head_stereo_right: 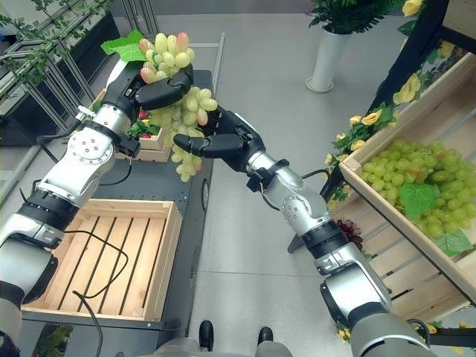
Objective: Pick up the fruits from the basket on one side to the basket on the other side
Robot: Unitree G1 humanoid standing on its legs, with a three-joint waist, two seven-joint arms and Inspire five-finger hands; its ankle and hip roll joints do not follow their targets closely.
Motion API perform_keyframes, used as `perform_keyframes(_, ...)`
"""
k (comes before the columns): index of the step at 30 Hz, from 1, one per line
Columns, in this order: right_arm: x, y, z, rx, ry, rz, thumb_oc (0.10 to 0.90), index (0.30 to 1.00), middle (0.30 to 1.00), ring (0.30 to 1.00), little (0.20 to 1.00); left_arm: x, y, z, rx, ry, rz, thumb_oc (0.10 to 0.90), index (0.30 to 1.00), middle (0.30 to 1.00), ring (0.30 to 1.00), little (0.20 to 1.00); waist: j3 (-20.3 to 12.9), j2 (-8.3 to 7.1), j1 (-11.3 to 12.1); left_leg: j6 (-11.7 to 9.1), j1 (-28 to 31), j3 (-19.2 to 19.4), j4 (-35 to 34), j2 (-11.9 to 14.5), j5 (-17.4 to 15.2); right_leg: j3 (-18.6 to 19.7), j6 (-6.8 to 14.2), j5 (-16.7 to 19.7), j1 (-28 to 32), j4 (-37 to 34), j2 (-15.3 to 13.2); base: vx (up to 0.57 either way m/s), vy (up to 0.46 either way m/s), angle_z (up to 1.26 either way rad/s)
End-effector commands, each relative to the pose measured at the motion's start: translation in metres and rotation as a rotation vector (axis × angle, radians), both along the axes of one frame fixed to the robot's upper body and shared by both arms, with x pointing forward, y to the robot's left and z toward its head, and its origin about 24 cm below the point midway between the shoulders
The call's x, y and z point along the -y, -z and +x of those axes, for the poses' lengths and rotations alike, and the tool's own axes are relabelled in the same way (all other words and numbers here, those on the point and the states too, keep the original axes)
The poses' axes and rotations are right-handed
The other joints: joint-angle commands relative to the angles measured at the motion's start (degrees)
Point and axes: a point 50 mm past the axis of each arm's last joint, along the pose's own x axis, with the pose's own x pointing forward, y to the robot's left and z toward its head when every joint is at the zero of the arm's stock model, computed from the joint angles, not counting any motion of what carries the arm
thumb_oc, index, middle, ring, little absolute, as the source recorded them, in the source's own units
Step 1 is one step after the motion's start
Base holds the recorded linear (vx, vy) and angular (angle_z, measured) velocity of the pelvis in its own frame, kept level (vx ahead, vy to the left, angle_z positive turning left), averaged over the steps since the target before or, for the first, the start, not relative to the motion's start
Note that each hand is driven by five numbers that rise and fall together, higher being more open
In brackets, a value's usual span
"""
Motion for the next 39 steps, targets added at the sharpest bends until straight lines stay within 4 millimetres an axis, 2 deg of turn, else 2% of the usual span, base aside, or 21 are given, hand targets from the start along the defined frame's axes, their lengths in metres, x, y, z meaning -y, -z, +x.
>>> perform_keyframes(1,-0.047,-0.057,-0.007,0.125,-0.200,0.171,0.800,0.900,0.900,0.900,0.900,0.029,-0.061,0.009,0.163,0.089,-0.093,0.400,0.300,0.300,0.300,0.300,-12.5,0.31,-0.4,-1.8,0.3,-1.9,0.1,-2.6,-6.9,-1.2,-2.4,-2.6,-0.4,0.1,2.2,0.00,0.001,-0.06)
perform_keyframes(6,-0.054,-0.056,-0.006,0.072,-0.247,0.147,0.800,0.900,0.900,0.900,0.900,0.039,-0.072,0.006,0.208,0.142,-0.121,0.400,0.300,0.300,0.300,0.300,-12.9,-0.02,-0.4,-1.8,0.6,-1.7,0.1,-2.4,-7.0,-1.0,-2.4,-2.6,-0.2,0.1,2.2,0.01,0.000,-0.06)
perform_keyframes(13,-0.061,-0.054,-0.005,0.015,-0.269,0.168,0.800,0.900,0.900,0.900,0.900,0.050,-0.077,0.003,0.208,0.200,-0.142,0.400,0.300,0.300,0.300,0.300,-13.0,-0.19,-0.1,-1.9,0.7,-1.9,0.1,-2.3,-7.0,-1.1,-2.5,-2.8,0.0,0.1,2.2,0.00,0.000,-0.01)
perform_keyframes(18,-0.061,-0.056,0.004,-0.026,-0.199,0.193,0.800,0.900,0.900,0.900,0.900,0.065,-0.075,0.001,0.164,0.321,-0.182,0.400,0.300,0.300,0.300,0.300,-13.0,-0.20,0.0,-2.0,0.8,-1.9,0.1,-2.2,-7.1,-1.1,-2.5,-2.7,0.0,0.1,2.2,0.00,0.000,0.00)
perform_keyframes(23,-0.055,-0.062,0.013,-0.073,-0.122,0.265,0.800,0.900,0.900,0.900,0.900,0.070,-0.072,0.000,0.145,0.370,-0.198,0.400,0.300,0.300,0.300,0.300,-13.1,-0.03,0.2,-2.0,0.9,-2.0,0.1,-2.1,-7.1,-1.0,-2.6,-2.6,0.0,0.1,2.3,0.00,0.000,0.00)
perform_keyframes(29,-0.052,-0.057,0.027,-0.148,-0.045,0.270,0.800,0.900,0.900,0.900,0.900,0.079,-0.071,-0.001,0.139,0.412,-0.162,0.400,0.300,0.300,0.300,0.300,-13.4,0.04,0.6,-2.1,0.8,-2.0,0.1,-2.0,-7.0,-1.2,-2.6,-2.4,-0.1,0.1,2.2,0.00,0.000,0.00)
perform_keyframes(30,-0.051,-0.057,0.028,-0.157,-0.032,0.284,0.747,0.820,0.820,0.820,0.820,0.081,-0.071,-0.002,0.133,0.422,-0.153,0.400,0.300,0.300,0.300,0.300,-13.4,0.03,0.7,-2.1,0.8,-2.0,0.1,-2.0,-7.0,-1.2,-2.6,-2.4,0.0,0.1,2.2,0.00,0.000,0.00)
perform_keyframes(32,-0.050,-0.059,0.030,-0.156,-0.017,0.297,0.560,0.540,0.540,0.540,0.540,0.082,-0.070,-0.002,0.125,0.431,-0.146,0.400,0.300,0.300,0.300,0.300,-13.4,0.07,0.8,-2.1,0.8,-2.0,0.1,-2.0,-7.1,-1.2,-2.6,-2.4,0.0,0.1,2.2,0.00,0.000,0.00)
perform_keyframes(33,-0.049,-0.059,0.030,-0.156,-0.004,0.304,0.400,0.300,0.300,0.300,0.300,0.083,-0.069,-0.002,0.120,0.435,-0.144,0.400,0.300,0.300,0.300,0.300,-13.4,0.09,0.8,-2.1,0.8,-2.0,0.1,-2.0,-7.1,-1.1,-2.6,-2.4,0.0,0.1,2.2,0.00,0.000,0.00)
perform_keyframes(39,-0.047,-0.053,0.033,-0.182,0.023,0.302,0.400,0.300,0.300,0.300,0.300,0.082,-0.065,-0.001,0.114,0.435,-0.147,0.400,0.300,0.300,0.300,0.300,-13.5,0.11,0.8,-2.1,0.9,-1.9,0.1,-2.0,-7.0,-1.0,-2.5,-2.3,0.0,0.1,2.2,0.00,0.000,0.00)
